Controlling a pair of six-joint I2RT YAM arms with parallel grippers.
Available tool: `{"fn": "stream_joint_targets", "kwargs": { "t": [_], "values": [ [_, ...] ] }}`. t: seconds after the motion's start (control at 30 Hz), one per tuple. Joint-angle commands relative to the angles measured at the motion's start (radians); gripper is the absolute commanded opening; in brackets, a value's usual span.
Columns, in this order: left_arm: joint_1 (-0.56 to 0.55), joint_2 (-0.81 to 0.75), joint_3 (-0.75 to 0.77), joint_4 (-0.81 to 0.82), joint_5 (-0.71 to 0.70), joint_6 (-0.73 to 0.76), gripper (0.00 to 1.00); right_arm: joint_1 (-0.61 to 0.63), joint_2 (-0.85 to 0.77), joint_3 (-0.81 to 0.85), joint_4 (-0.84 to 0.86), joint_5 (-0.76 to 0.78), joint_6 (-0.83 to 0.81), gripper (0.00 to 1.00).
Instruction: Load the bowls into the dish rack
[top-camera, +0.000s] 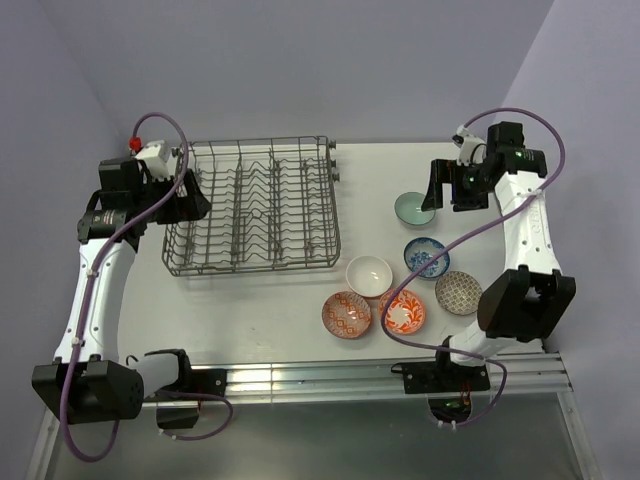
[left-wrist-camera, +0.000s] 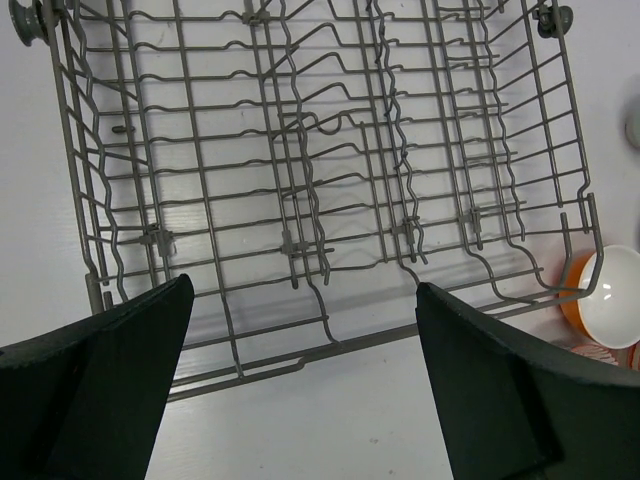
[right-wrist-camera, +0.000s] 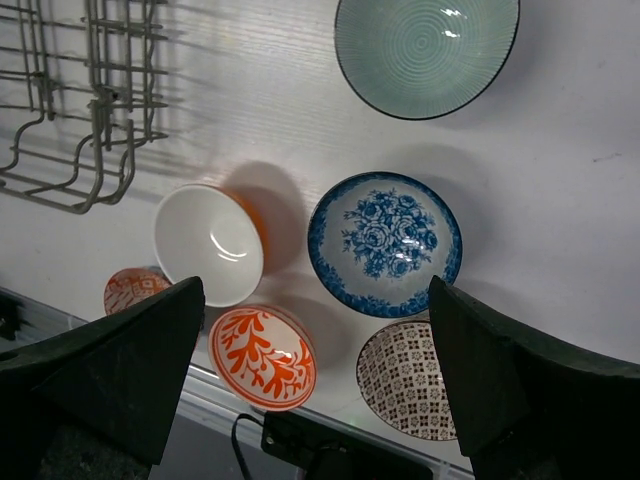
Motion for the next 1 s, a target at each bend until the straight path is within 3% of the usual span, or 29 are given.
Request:
{"fn": "stream_joint_targets", "kwargs": {
  "t": [0.0,0.23,0.43,0.97],
  "values": [
    [0.001,0.004,0.054,0.049,0.041,0.049,1.0,-0.002,0.043,0.037,0.053,0.058,0.035,1.0],
    [0.001,0.041,0.098,0.029,0.157,0.093,1.0,-0.002,0.206,0.086,0.142,0.122,0.086,0.96],
    [0.001,0.032,0.08,0.071,0.22,0.1,0.99,-0.002,0.364,0.167,0.173,0.128,0.117,0.84],
    [0.001,0.061,0.065,0.137,0.139,0.011,0.97,-0.002,0.593,0.198,0.273,0.119,0.161,0.52]
  ]
}}
